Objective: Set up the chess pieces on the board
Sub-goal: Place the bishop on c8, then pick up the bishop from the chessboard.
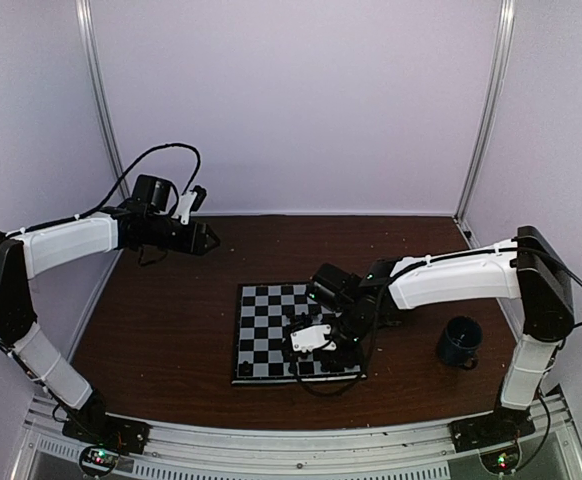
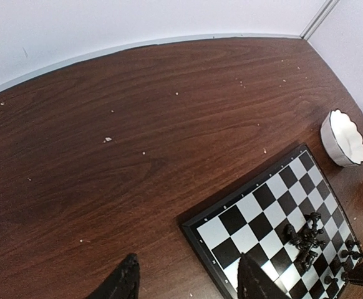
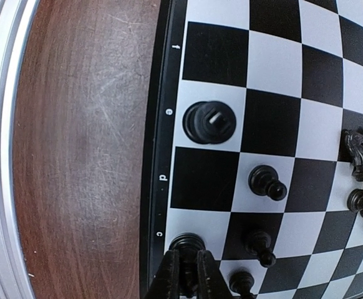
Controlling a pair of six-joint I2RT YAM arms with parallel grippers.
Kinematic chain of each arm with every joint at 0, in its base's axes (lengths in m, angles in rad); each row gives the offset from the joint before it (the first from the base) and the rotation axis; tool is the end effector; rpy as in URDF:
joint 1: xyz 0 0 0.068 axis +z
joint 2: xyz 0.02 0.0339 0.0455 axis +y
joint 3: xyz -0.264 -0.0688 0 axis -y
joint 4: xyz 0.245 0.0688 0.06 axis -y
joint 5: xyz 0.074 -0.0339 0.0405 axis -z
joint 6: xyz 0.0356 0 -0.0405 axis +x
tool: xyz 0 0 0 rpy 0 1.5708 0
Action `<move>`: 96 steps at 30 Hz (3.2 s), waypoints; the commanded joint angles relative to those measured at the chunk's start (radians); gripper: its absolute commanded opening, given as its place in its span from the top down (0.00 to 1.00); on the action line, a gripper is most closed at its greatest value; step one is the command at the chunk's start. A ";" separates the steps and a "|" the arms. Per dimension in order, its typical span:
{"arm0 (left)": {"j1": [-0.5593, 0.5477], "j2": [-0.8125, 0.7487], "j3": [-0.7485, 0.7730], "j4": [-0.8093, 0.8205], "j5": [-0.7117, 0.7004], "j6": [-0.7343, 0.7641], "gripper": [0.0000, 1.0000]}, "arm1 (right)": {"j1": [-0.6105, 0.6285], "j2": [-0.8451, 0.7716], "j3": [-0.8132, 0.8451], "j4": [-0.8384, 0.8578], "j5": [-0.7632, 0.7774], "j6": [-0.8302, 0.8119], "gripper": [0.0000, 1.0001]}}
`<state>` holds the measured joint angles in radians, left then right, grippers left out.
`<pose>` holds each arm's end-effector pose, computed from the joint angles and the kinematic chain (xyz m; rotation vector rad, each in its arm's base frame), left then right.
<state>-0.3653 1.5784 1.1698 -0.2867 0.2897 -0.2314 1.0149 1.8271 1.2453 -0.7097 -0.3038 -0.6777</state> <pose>0.3267 -0.1358 0.2659 0.3116 2.2919 -0.6392 0.1779 0.3066 0.1806 -2.1947 1.8598 0.5019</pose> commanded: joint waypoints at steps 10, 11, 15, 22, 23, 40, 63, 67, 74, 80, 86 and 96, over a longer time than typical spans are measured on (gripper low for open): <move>0.009 -0.013 0.018 0.045 0.034 -0.012 0.47 | 0.006 0.035 0.043 0.011 0.023 0.012 0.92; 0.009 -0.013 0.018 0.045 0.035 -0.012 0.47 | 0.007 0.035 0.042 0.011 0.023 0.011 0.92; 0.009 -0.010 0.018 0.044 0.039 -0.012 0.47 | 0.008 0.026 0.034 0.011 0.023 0.011 0.90; 0.009 -0.008 0.016 0.046 0.041 -0.010 0.47 | 0.016 0.026 0.035 0.006 0.019 0.013 0.90; 0.009 -0.008 0.015 0.046 0.040 -0.009 0.47 | 0.018 0.026 0.036 0.006 0.019 0.013 0.90; 0.009 -0.001 0.017 0.042 0.050 -0.006 0.47 | 0.025 -0.013 0.057 -0.029 0.025 0.023 0.76; -0.431 0.181 0.308 -0.454 -0.126 0.026 0.50 | -0.461 -0.447 -0.131 -0.047 -0.255 0.210 0.62; -0.489 0.274 0.391 -0.527 -0.141 0.017 0.49 | -0.542 -0.468 -0.166 -0.007 -0.323 0.240 0.59; -0.532 0.430 0.519 -0.627 -0.182 0.012 0.50 | -0.547 -0.487 -0.186 0.005 -0.339 0.234 0.56; -0.532 0.487 0.585 -0.638 -0.217 -0.090 0.52 | -0.548 -0.487 -0.193 0.012 -0.342 0.228 0.56; -0.532 0.534 0.626 -0.602 -0.191 -0.144 0.57 | -0.548 -0.477 -0.191 0.013 -0.349 0.226 0.56; -0.532 0.574 0.650 -0.602 -0.172 -0.142 0.63 | -0.548 -0.473 -0.192 0.005 -0.360 0.215 0.56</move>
<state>-0.9024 2.1376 1.7985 -0.9058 0.1032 -0.3695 0.4686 1.3567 1.0603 -0.7139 -0.6338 -0.4568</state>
